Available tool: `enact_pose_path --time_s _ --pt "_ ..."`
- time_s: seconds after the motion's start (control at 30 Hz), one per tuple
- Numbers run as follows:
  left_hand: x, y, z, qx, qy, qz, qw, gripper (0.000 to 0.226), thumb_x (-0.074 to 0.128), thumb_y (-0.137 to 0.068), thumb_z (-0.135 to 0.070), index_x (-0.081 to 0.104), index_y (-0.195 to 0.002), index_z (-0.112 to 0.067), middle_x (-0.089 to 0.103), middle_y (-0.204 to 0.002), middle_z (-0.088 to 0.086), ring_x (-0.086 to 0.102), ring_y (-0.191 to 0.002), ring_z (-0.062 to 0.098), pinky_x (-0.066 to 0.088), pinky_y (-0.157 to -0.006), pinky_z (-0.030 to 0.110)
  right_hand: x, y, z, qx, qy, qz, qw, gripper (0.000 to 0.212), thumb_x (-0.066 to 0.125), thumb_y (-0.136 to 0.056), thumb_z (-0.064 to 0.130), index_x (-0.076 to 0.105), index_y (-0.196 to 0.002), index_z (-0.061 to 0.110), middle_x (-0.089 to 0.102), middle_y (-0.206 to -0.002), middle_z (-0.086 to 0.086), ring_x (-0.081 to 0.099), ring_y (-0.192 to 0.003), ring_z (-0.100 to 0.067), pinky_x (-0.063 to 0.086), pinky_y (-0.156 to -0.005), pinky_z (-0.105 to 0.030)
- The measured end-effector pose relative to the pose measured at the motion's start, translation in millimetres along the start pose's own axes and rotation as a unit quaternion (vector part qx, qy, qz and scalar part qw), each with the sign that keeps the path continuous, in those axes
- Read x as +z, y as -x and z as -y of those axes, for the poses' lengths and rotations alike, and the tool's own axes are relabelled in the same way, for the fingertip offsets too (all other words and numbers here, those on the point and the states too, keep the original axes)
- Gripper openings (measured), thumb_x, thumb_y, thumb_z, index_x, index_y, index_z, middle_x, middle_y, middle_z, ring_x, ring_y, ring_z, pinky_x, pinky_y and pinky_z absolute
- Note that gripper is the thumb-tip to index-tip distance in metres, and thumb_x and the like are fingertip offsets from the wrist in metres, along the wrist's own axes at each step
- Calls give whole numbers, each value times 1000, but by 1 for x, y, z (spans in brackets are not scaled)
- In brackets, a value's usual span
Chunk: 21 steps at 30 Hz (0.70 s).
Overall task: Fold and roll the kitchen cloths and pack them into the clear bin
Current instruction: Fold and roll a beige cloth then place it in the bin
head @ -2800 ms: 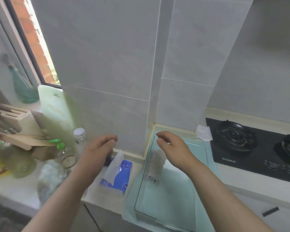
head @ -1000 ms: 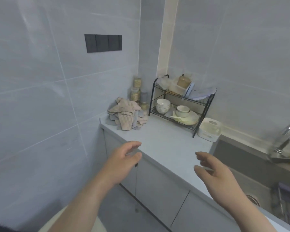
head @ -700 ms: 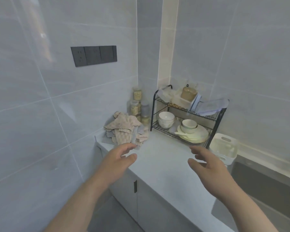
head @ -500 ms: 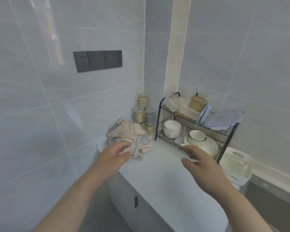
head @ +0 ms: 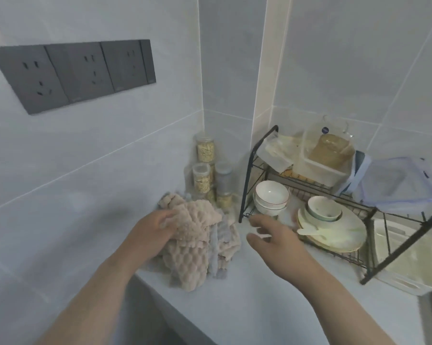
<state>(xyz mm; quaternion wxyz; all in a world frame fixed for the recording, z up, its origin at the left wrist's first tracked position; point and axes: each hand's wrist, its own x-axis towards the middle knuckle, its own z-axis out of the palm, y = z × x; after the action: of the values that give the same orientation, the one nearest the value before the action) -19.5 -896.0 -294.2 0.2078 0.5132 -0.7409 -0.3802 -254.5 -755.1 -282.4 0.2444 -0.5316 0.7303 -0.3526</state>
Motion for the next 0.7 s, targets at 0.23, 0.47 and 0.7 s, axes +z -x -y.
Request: enact_pose_path --time_s 0.23,0.47,0.7 --pt "6 -93 90 78 -188 132 970 37 65 -81 -28 60 -117 -26 55 -123 -9 54 -116 18 47 -93 37 122 -101 1 94 38 75 992 36 53 -93 29 56 -128 20 56 -121 5 53 -109 -12 37 -84 -19" --pt "28 -114 145 204 -177 47 962 36 65 -77 -4 67 -107 -22 56 -116 -9 58 -100 15 55 -76 36 181 -127 -19 136 80 85 984 19 58 -83 20 64 -101 21 62 -93 2 59 -84 -17 51 -72 -30" --pt "41 -132 173 233 -152 -41 960 46 84 -66 -39 71 -103 -15 57 -111 -11 52 -100 10 48 -85 30 179 -132 -33 96 -117 -92 984 26 65 -81 6 66 -78 32 66 -76 17 58 -62 4 43 -55 -7"
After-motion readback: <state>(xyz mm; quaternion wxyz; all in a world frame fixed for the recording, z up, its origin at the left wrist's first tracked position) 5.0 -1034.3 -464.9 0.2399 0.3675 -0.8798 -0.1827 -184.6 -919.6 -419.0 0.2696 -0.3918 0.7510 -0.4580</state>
